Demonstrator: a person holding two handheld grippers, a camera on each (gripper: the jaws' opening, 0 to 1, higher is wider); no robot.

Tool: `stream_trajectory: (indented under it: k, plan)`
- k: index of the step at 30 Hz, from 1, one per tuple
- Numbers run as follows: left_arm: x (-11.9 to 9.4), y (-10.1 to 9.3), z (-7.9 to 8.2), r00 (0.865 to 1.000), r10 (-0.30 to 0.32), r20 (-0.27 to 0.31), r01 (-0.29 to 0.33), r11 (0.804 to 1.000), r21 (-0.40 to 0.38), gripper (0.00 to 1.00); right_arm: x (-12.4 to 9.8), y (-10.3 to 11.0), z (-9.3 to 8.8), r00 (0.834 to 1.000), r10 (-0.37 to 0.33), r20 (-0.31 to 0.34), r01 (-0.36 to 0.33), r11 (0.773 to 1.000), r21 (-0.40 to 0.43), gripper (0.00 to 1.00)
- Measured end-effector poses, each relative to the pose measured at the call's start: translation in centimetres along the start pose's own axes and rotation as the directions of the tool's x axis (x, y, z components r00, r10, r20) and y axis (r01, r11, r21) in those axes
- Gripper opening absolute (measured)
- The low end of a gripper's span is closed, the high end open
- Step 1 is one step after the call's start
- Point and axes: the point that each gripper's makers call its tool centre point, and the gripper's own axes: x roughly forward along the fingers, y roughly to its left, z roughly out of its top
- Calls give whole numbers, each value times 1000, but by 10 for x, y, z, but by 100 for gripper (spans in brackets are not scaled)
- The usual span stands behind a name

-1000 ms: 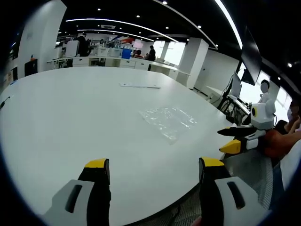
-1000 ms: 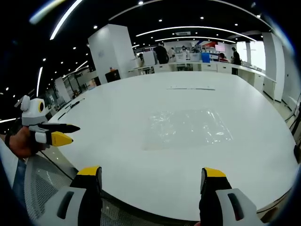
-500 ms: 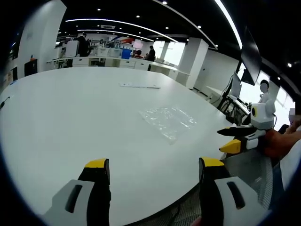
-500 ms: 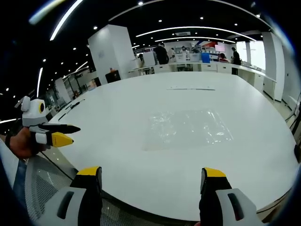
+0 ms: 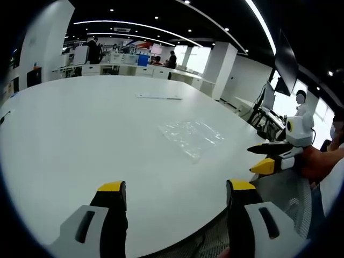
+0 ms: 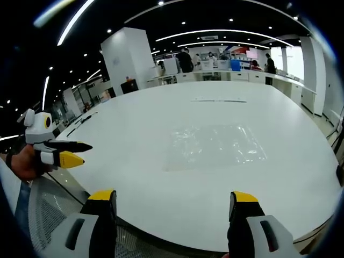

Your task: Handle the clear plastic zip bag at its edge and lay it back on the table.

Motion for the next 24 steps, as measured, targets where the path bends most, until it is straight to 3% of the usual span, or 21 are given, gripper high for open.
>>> stream_trajectory:
  k: [24]
  plan:
    - [1, 2, -1, 1000, 6, -6, -5, 1000, 14, 75, 1, 4, 2, 999, 36, -4, -36, 999, 23, 83]
